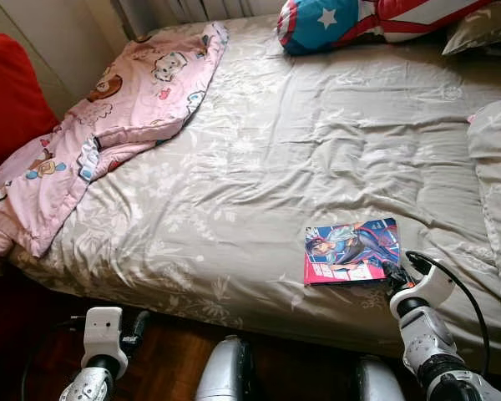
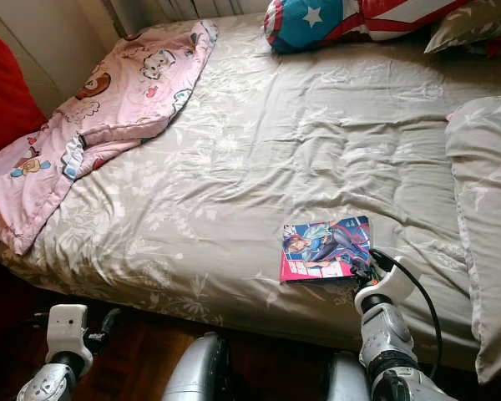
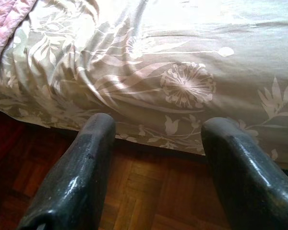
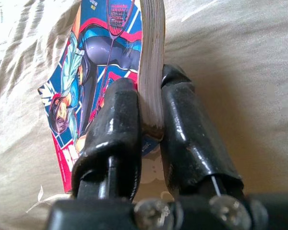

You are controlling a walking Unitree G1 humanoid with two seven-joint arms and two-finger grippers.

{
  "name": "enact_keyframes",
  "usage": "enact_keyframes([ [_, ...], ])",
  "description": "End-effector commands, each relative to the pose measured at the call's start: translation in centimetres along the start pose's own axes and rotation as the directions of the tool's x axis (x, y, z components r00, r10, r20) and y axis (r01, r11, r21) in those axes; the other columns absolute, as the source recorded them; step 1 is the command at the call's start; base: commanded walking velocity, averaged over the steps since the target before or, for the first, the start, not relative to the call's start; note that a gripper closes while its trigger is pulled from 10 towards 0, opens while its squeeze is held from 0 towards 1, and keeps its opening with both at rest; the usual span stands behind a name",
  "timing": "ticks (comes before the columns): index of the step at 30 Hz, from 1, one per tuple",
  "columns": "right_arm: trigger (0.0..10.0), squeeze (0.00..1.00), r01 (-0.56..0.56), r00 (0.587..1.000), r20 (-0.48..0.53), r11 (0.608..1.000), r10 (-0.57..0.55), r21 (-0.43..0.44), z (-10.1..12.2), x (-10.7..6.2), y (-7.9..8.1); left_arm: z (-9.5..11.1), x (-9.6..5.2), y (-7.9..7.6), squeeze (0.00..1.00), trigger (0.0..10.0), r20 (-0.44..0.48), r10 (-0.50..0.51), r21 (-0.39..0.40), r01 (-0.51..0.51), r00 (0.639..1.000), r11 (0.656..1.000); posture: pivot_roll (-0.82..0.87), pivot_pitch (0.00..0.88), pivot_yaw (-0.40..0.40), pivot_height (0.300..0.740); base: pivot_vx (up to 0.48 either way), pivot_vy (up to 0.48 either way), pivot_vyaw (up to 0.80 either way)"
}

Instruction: Clean up the room

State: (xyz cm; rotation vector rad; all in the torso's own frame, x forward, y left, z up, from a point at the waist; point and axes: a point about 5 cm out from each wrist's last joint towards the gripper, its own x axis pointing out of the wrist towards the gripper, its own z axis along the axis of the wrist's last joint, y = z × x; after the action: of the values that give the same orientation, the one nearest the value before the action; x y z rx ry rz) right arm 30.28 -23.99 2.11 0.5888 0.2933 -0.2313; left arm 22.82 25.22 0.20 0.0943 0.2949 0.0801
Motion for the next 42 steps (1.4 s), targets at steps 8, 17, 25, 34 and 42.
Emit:
enact_keyframes([
  [8, 10.0, 0.58, 0.11, 0.994, -0.028, 0.994, -0.11, 0.005, -1.1, -1.4, -2.9, -0.9, -0.1, 0.2, 0.0, 10.0, -0.049, 0.024, 0.003, -0.024, 0.999, 1.0, 0.05, 0.158, 0.182, 0.626, 0.0, 0.0, 0.0],
  [17, 10.0, 0.0, 0.136, 0.991, -0.015, 0.991, -0.136, -0.004, -0.6, -1.4, -3.3, -1.1, 0.2, -0.3, 0.0, 10.0, -0.055, 0.03, -0.012, -0.031, 0.998, 0.999, 0.04, 0.145, 0.169, 0.626, 0.0, 0.0, 0.0],
  [25, 10.0, 0.0, 0.139, 0.99, 0.006, 0.99, -0.139, -0.023, 0.2, -1.2, -3.3, -1.1, 0.6, -0.8, 0.0, 10.0, -0.059, 0.037, -0.025, -0.039, 0.998, 0.999, 0.03, 0.128, 0.152, 0.626, 0.0, 0.0, 0.0],
  [34, 10.0, 0.0, 0.141, 0.99, -0.006, 0.989, -0.141, -0.044, 0.0, -1.0, -3.0, -1.6, 0.4, -0.6, 0.0, 10.0, -0.076, 0.051, -0.027, -0.053, 0.996, 0.998, 0.03, 0.124, 0.146, 0.626, 0.0, 0.0, 0.0],
  [42, 10.0, 0.0, 0.168, 0.986, 0.022, 0.982, -0.167, -0.088, 0.3, -1.1, -3.1, -2.0, 0.3, -0.8, 0.0, 10.0, -0.087, 0.058, -0.033, -0.061, 0.994, 0.998, 0.02, 0.111, 0.132, 0.626, 0.0, 0.0, 0.0],
])
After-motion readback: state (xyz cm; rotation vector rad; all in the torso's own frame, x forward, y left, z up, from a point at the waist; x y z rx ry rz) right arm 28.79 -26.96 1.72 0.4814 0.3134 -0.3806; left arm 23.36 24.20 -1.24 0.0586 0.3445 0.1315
